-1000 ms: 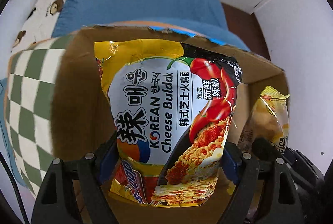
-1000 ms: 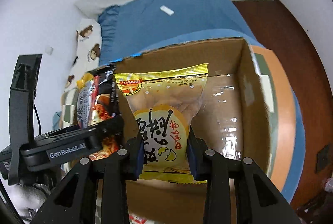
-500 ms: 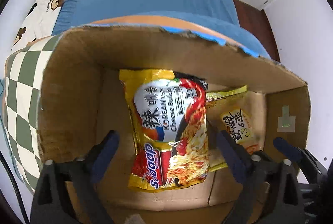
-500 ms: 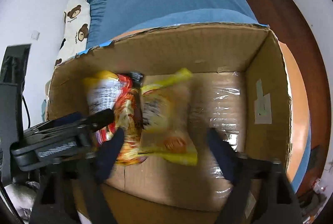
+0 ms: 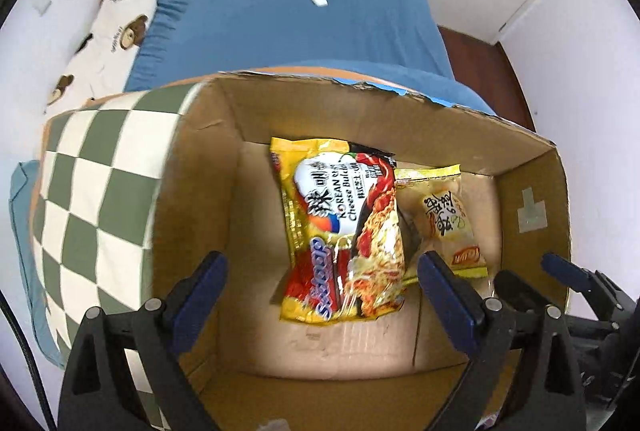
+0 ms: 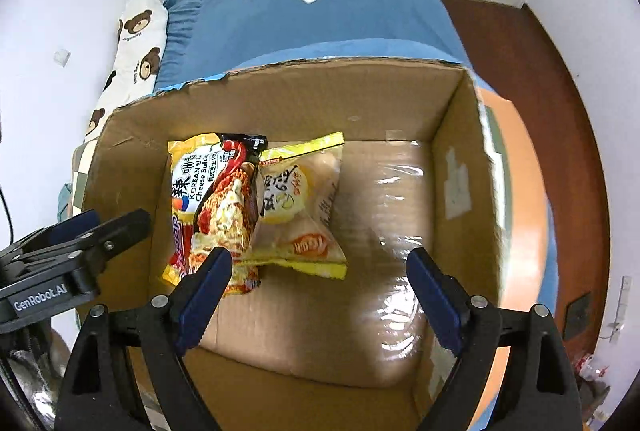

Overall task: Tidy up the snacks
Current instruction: 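Carry both packets into the cardboard box and open both tools, then grasp the red sauce packet with the left tool while the right tool grasps the yellow chip bag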

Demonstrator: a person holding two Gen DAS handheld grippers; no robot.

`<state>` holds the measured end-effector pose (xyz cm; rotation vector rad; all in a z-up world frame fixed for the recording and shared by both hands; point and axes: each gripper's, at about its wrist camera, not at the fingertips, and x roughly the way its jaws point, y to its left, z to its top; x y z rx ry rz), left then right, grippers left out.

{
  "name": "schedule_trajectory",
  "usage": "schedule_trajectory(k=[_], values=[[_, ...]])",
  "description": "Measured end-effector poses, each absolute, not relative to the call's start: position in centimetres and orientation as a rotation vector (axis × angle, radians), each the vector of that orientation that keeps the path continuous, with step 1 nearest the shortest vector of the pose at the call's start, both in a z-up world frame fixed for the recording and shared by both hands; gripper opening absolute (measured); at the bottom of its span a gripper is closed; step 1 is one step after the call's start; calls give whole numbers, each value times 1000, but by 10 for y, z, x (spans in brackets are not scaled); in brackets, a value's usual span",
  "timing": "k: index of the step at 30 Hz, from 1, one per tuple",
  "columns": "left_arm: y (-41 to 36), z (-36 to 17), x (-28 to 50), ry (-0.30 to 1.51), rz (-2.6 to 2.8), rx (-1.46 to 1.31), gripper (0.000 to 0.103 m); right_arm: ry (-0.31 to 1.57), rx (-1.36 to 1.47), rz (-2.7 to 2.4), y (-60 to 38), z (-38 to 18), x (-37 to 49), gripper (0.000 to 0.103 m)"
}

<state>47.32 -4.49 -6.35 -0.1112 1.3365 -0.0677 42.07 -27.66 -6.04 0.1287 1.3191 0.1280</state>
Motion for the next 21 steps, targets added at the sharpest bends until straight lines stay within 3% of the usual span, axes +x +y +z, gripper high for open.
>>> schedule_trajectory(k=[21], values=[[-49,49,345,1008,-132,-6,97,1014,107,107,-279,48,283,91]])
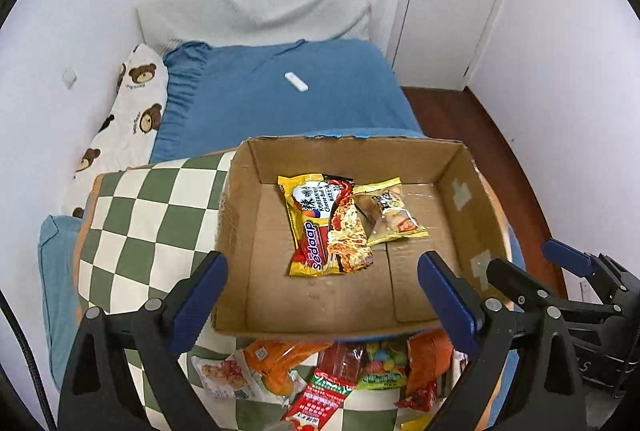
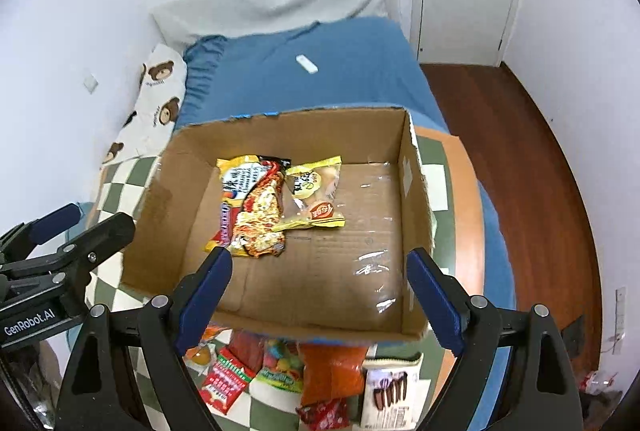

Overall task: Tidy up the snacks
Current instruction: 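Grasp the red sauce packet with the left tool while the right tool grasps the yellow chip bag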

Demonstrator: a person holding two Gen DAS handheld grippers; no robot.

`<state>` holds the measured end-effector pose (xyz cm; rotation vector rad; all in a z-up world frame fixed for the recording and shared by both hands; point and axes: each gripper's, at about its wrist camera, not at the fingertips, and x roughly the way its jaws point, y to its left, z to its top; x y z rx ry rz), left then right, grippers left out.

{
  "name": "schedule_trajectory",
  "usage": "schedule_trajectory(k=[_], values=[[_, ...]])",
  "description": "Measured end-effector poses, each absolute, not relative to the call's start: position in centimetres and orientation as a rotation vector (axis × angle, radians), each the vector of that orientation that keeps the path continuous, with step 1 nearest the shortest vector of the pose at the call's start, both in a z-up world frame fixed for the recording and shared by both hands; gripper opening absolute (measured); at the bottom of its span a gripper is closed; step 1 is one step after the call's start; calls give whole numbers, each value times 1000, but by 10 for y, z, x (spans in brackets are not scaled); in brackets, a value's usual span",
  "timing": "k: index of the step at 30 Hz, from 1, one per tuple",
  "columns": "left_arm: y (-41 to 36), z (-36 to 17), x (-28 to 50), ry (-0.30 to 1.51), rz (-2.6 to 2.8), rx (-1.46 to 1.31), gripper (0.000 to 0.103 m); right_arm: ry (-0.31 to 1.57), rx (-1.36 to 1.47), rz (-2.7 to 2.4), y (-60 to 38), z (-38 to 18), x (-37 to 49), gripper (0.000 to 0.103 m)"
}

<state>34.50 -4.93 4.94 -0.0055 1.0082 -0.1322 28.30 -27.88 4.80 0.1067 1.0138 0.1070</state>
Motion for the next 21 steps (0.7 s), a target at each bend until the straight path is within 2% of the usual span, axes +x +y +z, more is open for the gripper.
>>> schedule_trajectory(k=[7,11,17,21], values=[[-35,34,291,1015,-120,8,97,1043,189,123,-286,44,223,91],[-34,-27,259,1135,-114,97,97,1155,247,116,-292,-3,182,91],[-46,-134,240,1355,-143,255,97,1341,321,41,-300,-104,120,91],[-60,-179,238,1421,-152,334,97,1381,306,24,-291,-143,96,91]])
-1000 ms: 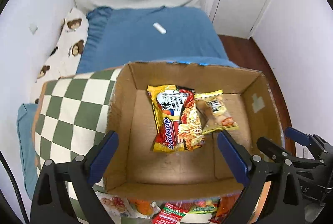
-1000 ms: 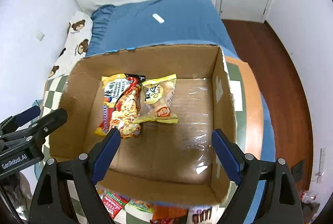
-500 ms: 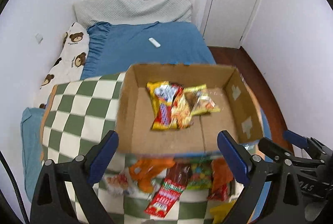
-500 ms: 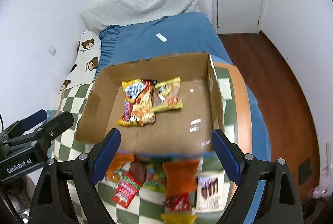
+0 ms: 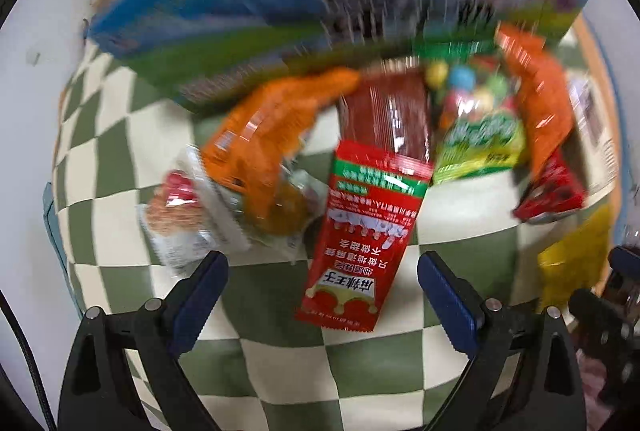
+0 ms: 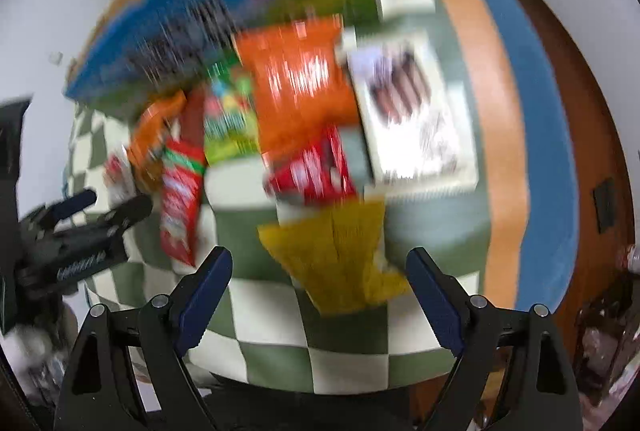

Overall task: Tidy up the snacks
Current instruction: 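Grasp the red sauce packet with the left tool while the right tool grasps the yellow chip bag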

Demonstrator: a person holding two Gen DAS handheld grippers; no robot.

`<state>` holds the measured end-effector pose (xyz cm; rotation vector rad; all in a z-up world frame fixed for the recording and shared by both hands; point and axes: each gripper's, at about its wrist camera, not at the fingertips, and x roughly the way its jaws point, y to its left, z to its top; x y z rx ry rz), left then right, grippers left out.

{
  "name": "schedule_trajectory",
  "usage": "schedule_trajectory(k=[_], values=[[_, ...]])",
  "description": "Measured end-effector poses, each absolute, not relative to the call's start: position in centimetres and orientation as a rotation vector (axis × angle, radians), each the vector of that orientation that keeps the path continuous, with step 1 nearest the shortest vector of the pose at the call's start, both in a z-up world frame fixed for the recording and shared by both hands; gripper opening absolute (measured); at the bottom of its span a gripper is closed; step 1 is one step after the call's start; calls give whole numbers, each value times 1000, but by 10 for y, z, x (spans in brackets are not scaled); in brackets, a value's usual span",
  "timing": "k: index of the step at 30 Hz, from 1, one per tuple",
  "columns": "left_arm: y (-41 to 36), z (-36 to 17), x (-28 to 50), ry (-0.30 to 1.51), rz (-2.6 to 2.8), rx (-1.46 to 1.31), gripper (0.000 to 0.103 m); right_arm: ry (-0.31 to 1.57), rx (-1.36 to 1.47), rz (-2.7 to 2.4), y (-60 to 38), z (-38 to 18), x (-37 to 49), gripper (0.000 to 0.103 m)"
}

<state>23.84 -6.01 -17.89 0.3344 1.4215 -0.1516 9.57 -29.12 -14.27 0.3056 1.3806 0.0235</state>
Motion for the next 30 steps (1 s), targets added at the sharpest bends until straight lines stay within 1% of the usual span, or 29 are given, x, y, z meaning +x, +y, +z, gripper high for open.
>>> schedule_trajectory(k=[3,4,5,6,8,9,10,11,12,15,17,20,21,23,24,27,30], values=[[-70,-204,244,1444,-143,386,97,1379,236,2,-282,-160,95,90],[-74,-210,246,1438,-138,402,95,1374,192,-20,-279,-165,97,87],[-76,-213,247,1431,-139,405,92,1371,175,-19,-278,-170,97,77],[-79,-215,247,1422,-131,411,89,1377,163,-9,-276,-176,98,64],[-80,-214,244,1402,-114,401,81,1387,140,-5,-273,-182,97,62],[-80,-213,241,1399,-110,389,67,1388,145,4,-273,-181,96,61],[-78,-212,235,1409,-113,361,51,1405,174,28,-274,-180,94,59],[-74,-213,227,1444,-121,321,51,1433,205,51,-274,-180,92,54],[-70,-216,220,1476,-121,294,51,1466,243,78,-274,-180,92,53],[-50,-223,196,1563,-110,157,51,1558,312,152,-272,-188,85,52],[-37,-231,184,1620,-99,65,51,1575,293,156,-268,-195,85,52],[-28,-238,179,1648,-94,-8,52,1579,294,138,-265,-206,90,52],[-27,-237,179,1650,-97,-18,53,1578,299,136,-265,-208,92,55],[-24,-237,182,1653,-105,-27,57,1574,292,135,-261,-209,93,57],[-23,-236,184,1658,-111,-26,59,1570,298,139,-260,-209,93,61],[-21,-241,187,1665,-118,-2,59,1569,311,143,-257,-206,94,72],[-30,-246,180,1656,-110,28,59,1557,290,127,-248,-204,94,73]])
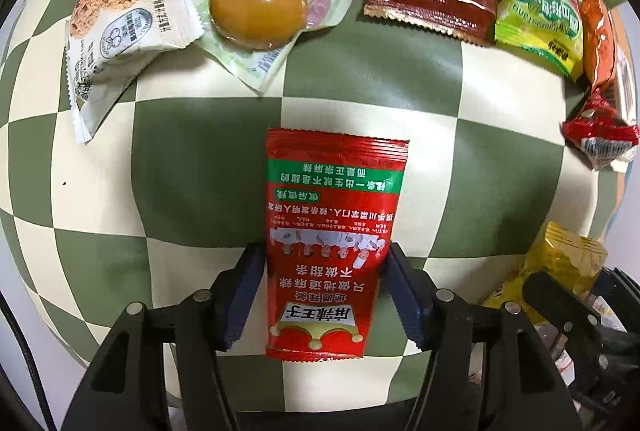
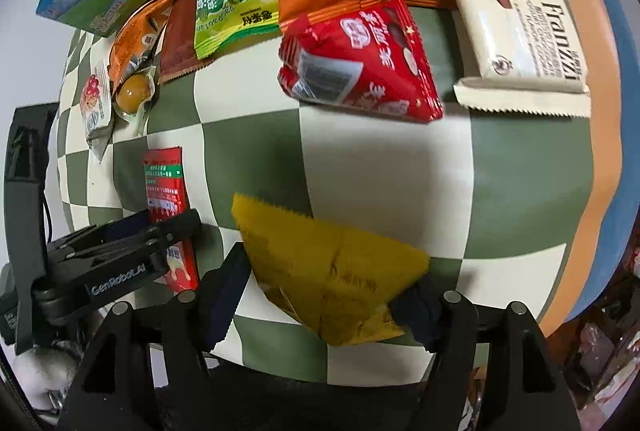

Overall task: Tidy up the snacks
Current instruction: 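Grasp the red sauce packet with the left tool while the right tool grasps the yellow chip bag, then lower both packets into the box and release them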

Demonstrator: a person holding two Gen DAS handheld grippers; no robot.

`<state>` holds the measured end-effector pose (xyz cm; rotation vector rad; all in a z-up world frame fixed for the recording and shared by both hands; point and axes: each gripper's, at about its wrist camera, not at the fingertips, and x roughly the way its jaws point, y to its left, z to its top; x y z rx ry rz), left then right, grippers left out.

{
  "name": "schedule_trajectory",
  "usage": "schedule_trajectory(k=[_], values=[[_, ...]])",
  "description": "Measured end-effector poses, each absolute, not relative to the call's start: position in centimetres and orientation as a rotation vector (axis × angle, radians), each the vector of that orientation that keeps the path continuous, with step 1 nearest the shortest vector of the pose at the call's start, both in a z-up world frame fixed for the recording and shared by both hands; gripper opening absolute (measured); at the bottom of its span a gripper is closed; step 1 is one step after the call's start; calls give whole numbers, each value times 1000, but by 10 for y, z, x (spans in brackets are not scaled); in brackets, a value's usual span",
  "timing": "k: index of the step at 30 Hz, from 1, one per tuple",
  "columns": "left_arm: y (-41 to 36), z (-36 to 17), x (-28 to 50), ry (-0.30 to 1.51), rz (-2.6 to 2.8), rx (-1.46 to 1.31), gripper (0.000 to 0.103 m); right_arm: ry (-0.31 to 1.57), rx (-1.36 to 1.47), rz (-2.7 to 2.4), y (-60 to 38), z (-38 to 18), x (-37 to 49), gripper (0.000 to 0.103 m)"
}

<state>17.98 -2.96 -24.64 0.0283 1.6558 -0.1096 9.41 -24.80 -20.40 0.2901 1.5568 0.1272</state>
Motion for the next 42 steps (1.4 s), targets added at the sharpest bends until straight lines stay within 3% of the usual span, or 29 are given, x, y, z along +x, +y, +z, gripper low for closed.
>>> schedule_trajectory(k=[5,9,15,23,30,35,42], values=[[-46,-247,175,1629,-88,61,59,1533,290,91,-244,-210,82,72],[-41,-231,177,1599,-84,72,51,1491,299,61,-245,-212,83,57],[-50,-198,178,1544,-111,28,46,1465,311,108,-252,-195,84,48],[-65,-78,203,1351,-232,-117,46,1370,365,255,-275,-109,111,47],[-60,10,291,1186,-257,-154,46,1192,317,303,-298,-7,198,47],[-46,14,369,1185,-175,-114,46,1183,217,244,-301,13,298,47],[-27,-51,472,1385,-99,-114,48,1332,147,193,-302,-17,406,47]])
